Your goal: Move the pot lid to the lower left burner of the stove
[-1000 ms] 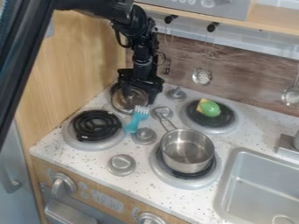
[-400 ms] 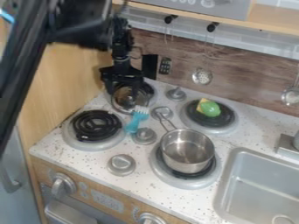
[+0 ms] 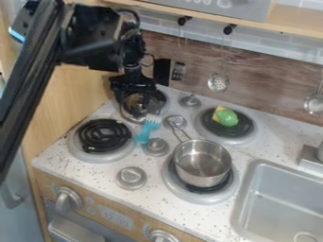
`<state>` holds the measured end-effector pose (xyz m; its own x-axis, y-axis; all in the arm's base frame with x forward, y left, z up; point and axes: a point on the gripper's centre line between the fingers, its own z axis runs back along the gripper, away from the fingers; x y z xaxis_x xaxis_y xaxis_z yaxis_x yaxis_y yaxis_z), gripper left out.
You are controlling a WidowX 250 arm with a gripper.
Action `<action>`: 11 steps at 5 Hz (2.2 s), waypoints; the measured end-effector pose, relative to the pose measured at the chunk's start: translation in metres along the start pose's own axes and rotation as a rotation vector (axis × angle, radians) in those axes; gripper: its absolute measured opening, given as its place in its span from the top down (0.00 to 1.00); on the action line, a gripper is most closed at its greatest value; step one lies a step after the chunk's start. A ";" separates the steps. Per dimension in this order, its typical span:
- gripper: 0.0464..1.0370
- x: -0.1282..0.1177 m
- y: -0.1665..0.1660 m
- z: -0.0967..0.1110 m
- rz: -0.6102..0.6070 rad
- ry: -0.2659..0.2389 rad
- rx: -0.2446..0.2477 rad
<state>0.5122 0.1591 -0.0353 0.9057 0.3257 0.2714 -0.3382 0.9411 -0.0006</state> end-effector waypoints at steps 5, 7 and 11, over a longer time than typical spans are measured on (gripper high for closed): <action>0.80 -0.014 -0.003 0.041 -0.004 -0.125 -0.022; 0.80 -0.025 -0.007 0.091 -0.004 -0.214 -0.079; 0.80 -0.094 0.029 0.073 -0.032 0.174 0.007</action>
<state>0.3982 0.1493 0.0091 0.9463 0.3071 0.1007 -0.3098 0.9507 0.0119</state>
